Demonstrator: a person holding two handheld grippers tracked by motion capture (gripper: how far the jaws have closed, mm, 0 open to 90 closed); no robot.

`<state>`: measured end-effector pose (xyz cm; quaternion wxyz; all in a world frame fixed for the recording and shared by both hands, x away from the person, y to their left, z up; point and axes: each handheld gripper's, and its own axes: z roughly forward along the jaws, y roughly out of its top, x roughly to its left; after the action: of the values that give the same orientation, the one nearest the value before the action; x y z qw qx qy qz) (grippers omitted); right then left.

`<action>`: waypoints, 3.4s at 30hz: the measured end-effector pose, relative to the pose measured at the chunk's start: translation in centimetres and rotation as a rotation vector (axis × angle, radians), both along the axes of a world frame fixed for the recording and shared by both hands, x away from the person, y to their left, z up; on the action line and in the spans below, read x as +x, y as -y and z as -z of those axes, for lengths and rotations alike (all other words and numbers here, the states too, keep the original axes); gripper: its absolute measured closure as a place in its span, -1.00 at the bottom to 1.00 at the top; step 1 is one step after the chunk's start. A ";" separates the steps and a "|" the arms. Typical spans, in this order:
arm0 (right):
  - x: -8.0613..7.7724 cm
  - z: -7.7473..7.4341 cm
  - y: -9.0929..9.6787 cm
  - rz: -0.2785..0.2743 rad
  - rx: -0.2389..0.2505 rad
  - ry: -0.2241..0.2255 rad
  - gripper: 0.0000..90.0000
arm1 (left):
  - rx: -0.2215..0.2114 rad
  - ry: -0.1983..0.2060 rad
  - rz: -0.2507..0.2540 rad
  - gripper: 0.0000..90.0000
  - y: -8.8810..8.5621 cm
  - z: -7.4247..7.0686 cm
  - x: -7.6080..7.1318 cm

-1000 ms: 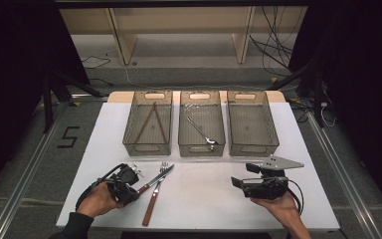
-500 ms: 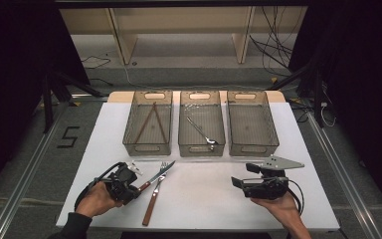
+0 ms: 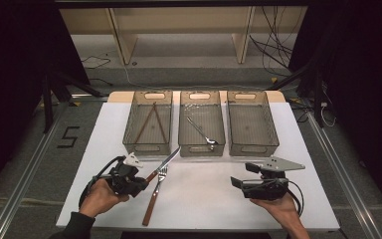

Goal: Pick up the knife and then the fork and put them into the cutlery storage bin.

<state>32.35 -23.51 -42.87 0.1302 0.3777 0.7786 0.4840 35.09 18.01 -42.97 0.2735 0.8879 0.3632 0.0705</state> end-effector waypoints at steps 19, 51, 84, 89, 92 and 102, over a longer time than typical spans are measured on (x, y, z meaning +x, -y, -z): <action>-1.0 0.0 0.5 0.004 0.031 0.040 -0.47 | -0.116 0.071 -0.003 0.68 3.0 -2.5 2.6; -2.0 0.3 1.0 0.013 0.052 0.058 -0.47 | -0.209 0.122 0.002 0.68 6.3 -4.8 5.4; -2.5 0.5 1.0 0.004 0.081 0.070 -0.61 | -0.280 0.090 0.040 0.68 12.6 -5.5 9.6; -2.6 0.5 0.8 -0.001 0.075 0.072 -0.62 | -0.287 0.078 0.041 0.68 13.7 -5.3 10.0; -2.6 0.5 0.8 -0.003 0.076 0.072 -0.62 | -0.288 0.077 0.047 0.68 14.4 -5.4 10.3; -2.7 0.5 0.8 -0.006 0.080 0.074 -0.62 | -0.313 0.075 0.057 0.68 17.1 -5.7 11.4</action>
<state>29.66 -24.28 -43.35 0.1421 0.3621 0.7543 0.5288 46.53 0.88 -37.26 0.4235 0.8413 0.3339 0.0383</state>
